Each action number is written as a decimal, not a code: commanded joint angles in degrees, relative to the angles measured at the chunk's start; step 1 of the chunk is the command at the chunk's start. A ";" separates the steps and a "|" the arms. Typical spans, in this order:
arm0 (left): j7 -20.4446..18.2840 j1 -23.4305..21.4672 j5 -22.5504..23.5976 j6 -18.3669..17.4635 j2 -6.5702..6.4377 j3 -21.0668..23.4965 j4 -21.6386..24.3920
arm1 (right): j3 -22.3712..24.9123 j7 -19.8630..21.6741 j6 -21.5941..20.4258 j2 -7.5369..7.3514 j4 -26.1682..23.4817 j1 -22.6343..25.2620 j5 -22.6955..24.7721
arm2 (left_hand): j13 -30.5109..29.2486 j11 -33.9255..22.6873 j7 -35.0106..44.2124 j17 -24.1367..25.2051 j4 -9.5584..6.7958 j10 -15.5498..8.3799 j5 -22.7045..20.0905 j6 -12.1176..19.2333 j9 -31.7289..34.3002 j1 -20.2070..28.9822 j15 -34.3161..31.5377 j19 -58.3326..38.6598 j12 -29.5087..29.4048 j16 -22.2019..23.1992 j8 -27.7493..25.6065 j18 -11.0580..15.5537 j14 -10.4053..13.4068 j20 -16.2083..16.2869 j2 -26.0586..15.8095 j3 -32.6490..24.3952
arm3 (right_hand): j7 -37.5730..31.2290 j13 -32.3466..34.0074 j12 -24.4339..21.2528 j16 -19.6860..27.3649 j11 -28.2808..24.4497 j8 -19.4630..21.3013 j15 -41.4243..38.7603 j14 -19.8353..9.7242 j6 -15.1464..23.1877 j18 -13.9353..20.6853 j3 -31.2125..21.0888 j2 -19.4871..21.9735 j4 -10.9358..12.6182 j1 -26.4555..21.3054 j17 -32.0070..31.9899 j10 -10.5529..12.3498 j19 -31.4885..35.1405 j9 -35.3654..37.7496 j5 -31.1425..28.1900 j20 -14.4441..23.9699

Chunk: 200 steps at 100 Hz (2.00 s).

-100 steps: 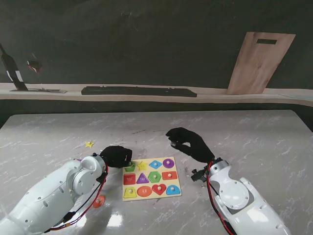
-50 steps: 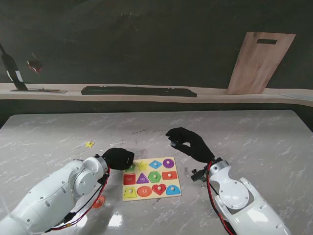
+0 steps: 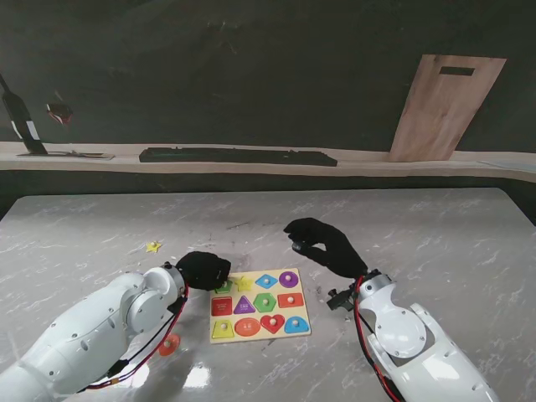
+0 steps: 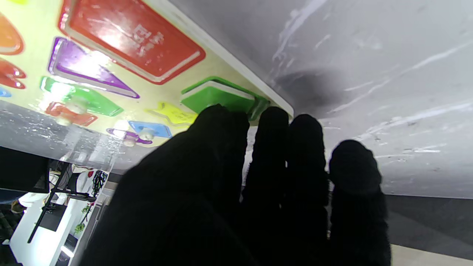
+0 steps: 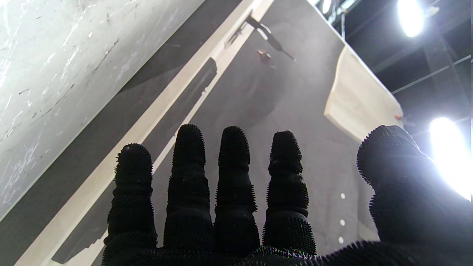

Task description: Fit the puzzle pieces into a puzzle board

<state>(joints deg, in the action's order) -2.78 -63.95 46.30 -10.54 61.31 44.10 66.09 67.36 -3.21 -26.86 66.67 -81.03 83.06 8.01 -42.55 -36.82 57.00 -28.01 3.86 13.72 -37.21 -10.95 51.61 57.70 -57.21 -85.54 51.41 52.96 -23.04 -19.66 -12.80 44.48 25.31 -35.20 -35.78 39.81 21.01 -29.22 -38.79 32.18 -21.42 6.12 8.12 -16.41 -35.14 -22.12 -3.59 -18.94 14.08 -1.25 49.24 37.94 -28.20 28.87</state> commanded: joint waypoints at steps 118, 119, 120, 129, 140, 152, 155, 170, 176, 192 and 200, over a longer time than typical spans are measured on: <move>-1.44 -2.80 7.20 -1.73 -2.11 2.63 2.81 | 0.23 -0.45 -0.08 0.17 -0.30 0.55 0.55 | 4.13 -5.04 -17.02 2.79 -1.19 -0.34 5.99 0.70 -9.20 -13.16 0.79 1.47 -6.90 1.27 -0.67 2.34 0.55 0.53 -2.00 -0.53 | 1.16 1.04 0.27 -0.70 0.09 0.64 -0.77 0.15 1.82 -0.50 1.10 1.40 1.29 -0.80 -0.32 0.30 1.08 1.33 -1.68 0.56; -1.44 -2.87 7.32 -1.74 -2.13 2.71 2.86 | 0.23 -0.45 -0.08 0.17 -0.30 0.55 0.55 | 4.14 -5.07 -17.09 2.80 -1.21 -0.33 6.05 0.64 -9.18 -13.29 0.79 1.48 -6.93 1.27 -0.67 2.35 0.54 0.53 -2.12 -0.47 | 1.16 1.03 0.27 -0.70 0.09 0.64 -0.77 0.12 1.78 -0.50 1.08 1.38 1.30 -0.86 -0.32 0.23 1.08 1.32 -1.68 0.56; -1.45 -2.93 7.43 -1.74 -2.15 2.78 2.93 | 0.22 -0.45 -0.08 0.18 -0.30 0.55 0.55 | 4.14 -5.08 -17.12 2.81 -1.23 -0.33 6.05 0.62 -9.20 -13.32 0.80 1.49 -6.95 1.27 -0.68 2.36 0.54 0.53 -2.17 -0.46 | 1.17 1.05 0.27 -0.70 0.08 0.64 -0.77 0.08 1.79 -0.50 1.09 1.39 1.30 -0.83 -0.32 0.24 1.08 1.35 -1.68 0.56; -1.59 -3.68 8.50 -1.70 -2.36 3.73 3.71 | 0.18 -0.40 -0.08 0.17 -0.26 0.51 0.50 | 4.36 -4.95 -17.75 2.99 -1.42 -0.26 6.28 0.56 -9.74 -13.57 0.94 1.64 -7.30 1.25 -0.67 2.29 0.47 0.48 -2.56 -0.08 | 1.18 1.06 0.27 -0.70 0.09 0.63 -0.77 0.10 1.85 -0.55 1.07 1.43 1.30 -0.82 -0.35 0.28 1.07 1.32 -1.66 0.55; -1.37 -5.12 9.72 -1.54 -2.48 5.57 5.01 | 0.12 -0.37 -0.10 0.18 -0.14 0.41 0.48 | 4.66 -4.70 -18.53 3.24 -1.46 -0.17 6.64 0.47 -10.26 -13.56 1.20 1.89 -7.66 1.18 -0.61 2.29 0.48 0.40 -3.60 0.53 | 1.16 1.04 0.27 -0.69 0.09 0.64 -0.75 0.18 1.80 -0.50 1.10 1.44 1.29 -0.77 -0.33 0.23 1.09 1.33 -1.66 0.56; -0.29 -7.23 10.46 -1.11 -2.37 7.98 6.70 | 0.03 -0.23 -0.06 0.15 -0.04 0.33 0.46 | 4.78 -4.69 -18.91 3.39 -1.43 -0.14 6.66 0.41 -10.53 -13.37 1.33 2.12 -7.87 1.11 -0.68 2.26 0.44 0.28 -4.39 1.50 | 1.17 1.03 0.28 -0.71 0.07 0.63 -0.77 0.10 1.87 -0.52 1.10 1.45 1.29 -0.78 -0.34 0.28 1.08 1.34 -1.66 0.55; -0.04 -7.90 10.56 -0.93 -2.32 8.69 7.28 | 0.02 -0.23 -0.07 0.15 -0.02 0.31 0.48 | 4.79 -4.69 -18.99 3.41 -1.43 -0.12 6.71 0.43 -10.57 -13.41 1.34 2.15 -7.92 1.10 -0.71 2.26 0.40 0.26 -4.58 1.71 | 1.16 1.09 0.28 -0.72 0.06 0.64 -0.80 0.10 1.83 -0.51 1.09 1.44 1.29 -0.80 -0.34 0.27 1.08 1.36 -1.67 0.55; 1.82 -11.86 11.67 -0.40 -2.07 12.99 10.83 | -0.06 -0.32 -0.11 0.16 0.14 0.18 0.69 | 4.89 -4.60 -19.09 3.51 -1.46 -0.12 6.54 0.53 -10.70 -13.29 1.43 2.25 -8.09 1.05 -0.82 2.16 0.39 0.20 -5.03 2.33 | 1.17 1.11 0.28 -0.72 0.07 0.63 -0.80 0.14 1.92 -0.50 1.12 1.46 1.29 -0.82 -0.32 0.29 1.09 1.33 -1.73 0.55; 2.78 -13.80 12.40 -0.41 -1.99 15.13 12.51 | -0.12 -0.43 -0.06 0.18 0.20 0.13 0.86 | 4.89 -4.61 -19.02 3.57 -1.45 -0.13 6.33 0.60 -10.70 -13.10 1.44 2.32 -8.13 1.03 -0.89 2.14 0.40 0.16 -4.98 2.52 | 1.18 1.07 0.27 -0.71 0.08 0.63 -0.79 0.16 1.92 -0.53 1.11 1.43 1.30 -0.88 -0.33 0.24 1.09 1.35 -1.67 0.55; 4.92 -19.97 16.35 -0.08 -2.08 21.82 17.61 | -0.32 -0.84 0.35 0.20 0.28 0.03 1.72 | 5.14 -4.02 -18.52 3.97 -0.69 -0.02 4.94 1.07 -10.76 -12.17 2.11 2.81 -8.64 0.66 -1.03 1.94 0.29 -0.15 -4.14 3.90 | 1.18 1.07 0.26 -0.72 0.11 0.63 -0.80 0.17 1.82 -0.53 1.15 1.45 1.30 -0.83 -0.35 0.27 1.08 1.31 -1.70 0.54; 5.22 -23.19 18.50 0.07 -2.23 25.42 19.96 | -0.52 -1.13 0.66 0.22 0.26 -0.05 2.30 | 5.39 -3.33 -18.06 4.25 -0.05 0.11 4.07 1.56 -10.92 -11.28 2.60 3.04 -9.14 0.42 -0.94 1.79 0.07 -0.32 -3.10 4.70 | 1.16 1.04 0.28 -0.72 0.08 0.64 -0.79 0.23 1.77 -0.54 1.15 1.43 1.31 -0.85 -0.34 0.24 1.09 1.37 -1.76 0.54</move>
<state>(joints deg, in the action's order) 2.09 -84.96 64.77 -10.99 59.93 68.14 85.02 67.26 -4.00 -26.61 66.67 -80.70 82.80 9.69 -38.33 -40.32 38.55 -24.31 3.71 13.14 -32.64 -9.38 42.26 45.10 -55.41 -82.78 42.78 52.98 -23.67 -19.66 -12.80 44.48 21.46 -31.46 -35.78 39.81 21.01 -29.22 -38.79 32.19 -21.51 6.13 8.14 -16.42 -35.13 -22.10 -3.57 -18.96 14.08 -1.25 49.28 37.94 -28.20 28.87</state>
